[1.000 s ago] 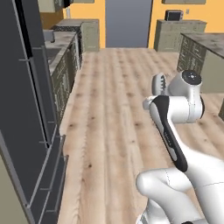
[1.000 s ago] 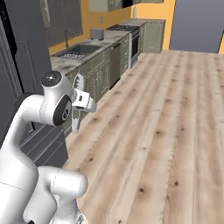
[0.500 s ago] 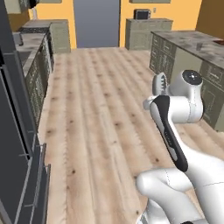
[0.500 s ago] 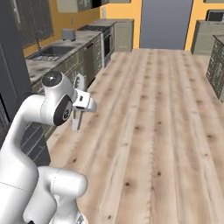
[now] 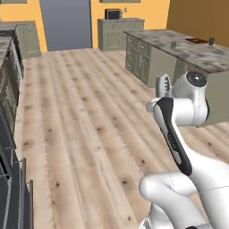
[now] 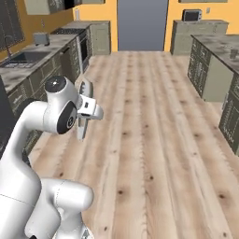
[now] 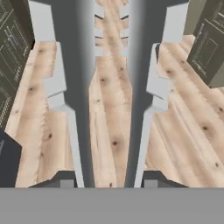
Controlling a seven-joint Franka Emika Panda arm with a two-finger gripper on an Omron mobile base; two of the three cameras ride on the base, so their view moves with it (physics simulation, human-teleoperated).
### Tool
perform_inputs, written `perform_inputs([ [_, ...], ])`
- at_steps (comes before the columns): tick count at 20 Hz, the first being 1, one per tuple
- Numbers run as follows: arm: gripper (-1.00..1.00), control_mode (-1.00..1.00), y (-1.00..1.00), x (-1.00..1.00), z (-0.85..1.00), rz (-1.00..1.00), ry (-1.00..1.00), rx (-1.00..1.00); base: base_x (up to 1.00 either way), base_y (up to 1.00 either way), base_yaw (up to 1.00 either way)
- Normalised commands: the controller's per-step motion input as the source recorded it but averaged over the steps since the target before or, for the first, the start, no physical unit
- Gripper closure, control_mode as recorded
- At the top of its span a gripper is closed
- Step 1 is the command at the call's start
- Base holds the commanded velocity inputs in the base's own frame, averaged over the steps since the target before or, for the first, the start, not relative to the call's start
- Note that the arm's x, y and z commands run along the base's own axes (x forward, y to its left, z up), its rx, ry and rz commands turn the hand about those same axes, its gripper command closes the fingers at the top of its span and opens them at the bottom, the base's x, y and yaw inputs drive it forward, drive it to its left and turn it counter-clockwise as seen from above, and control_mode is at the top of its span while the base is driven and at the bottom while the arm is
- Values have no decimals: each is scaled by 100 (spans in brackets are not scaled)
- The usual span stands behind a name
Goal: Take the tongs from the drawer on the left and place them on the dining counter next to the tray containing the kebab skewer.
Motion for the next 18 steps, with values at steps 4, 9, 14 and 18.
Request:
perform_inputs([
  [4, 100, 100, 0, 0, 0, 0, 0, 0, 0, -40, -28],
  [9, 100, 100, 0, 0, 0, 0, 0, 0, 41, -66, -24],
  [14, 100, 100, 0, 0, 0, 0, 0, 0, 84, -83, -25],
  [18, 100, 100, 0, 0, 0, 0, 0, 0, 78, -83, -24],
])
